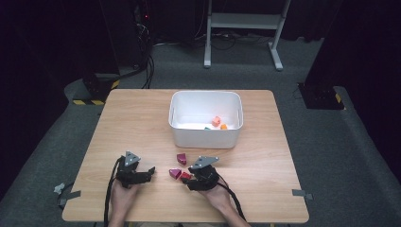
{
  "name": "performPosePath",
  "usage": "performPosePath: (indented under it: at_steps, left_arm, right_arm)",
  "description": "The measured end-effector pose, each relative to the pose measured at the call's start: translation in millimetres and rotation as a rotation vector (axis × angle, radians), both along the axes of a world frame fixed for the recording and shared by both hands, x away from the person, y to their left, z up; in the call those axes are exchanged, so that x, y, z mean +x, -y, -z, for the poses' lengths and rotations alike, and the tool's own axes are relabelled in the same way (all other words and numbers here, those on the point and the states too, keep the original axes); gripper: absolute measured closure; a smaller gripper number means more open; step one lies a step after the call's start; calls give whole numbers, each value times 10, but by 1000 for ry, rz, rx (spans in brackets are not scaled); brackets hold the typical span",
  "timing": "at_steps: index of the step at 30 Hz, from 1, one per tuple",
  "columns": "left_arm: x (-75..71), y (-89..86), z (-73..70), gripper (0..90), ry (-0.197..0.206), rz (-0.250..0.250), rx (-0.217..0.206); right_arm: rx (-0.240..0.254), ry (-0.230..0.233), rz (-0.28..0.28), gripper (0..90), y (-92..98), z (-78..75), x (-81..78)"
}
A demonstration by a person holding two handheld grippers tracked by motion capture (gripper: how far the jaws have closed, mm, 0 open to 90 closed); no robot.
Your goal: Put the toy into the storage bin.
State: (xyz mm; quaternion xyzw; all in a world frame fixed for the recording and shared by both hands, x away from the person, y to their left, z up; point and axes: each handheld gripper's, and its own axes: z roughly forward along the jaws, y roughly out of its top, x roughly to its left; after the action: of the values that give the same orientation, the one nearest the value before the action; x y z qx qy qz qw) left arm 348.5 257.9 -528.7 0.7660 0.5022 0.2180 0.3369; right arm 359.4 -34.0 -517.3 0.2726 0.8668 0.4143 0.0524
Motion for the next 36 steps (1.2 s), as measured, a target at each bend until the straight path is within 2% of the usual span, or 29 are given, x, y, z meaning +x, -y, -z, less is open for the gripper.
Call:
performPosePath:
  at_steps: [8, 17, 24, 36]
  left_arm:
    - [0, -2, -1, 154, 0, 0, 0]
    - [0, -1, 0, 153, 0, 0, 0]
    - [0, -1, -1, 153, -1, 0, 0]
    - [0, 0, 0, 153, 0, 0, 0]
  right_arm:
    - [-40, 9, -11, 544, -30, 31, -12]
    - [-52, 36, -11, 585, -17, 23, -32]
    - [-40, 39, -6, 589, 23, 5, -31]
    - [-6, 43, -5, 590, 153, -125, -10]
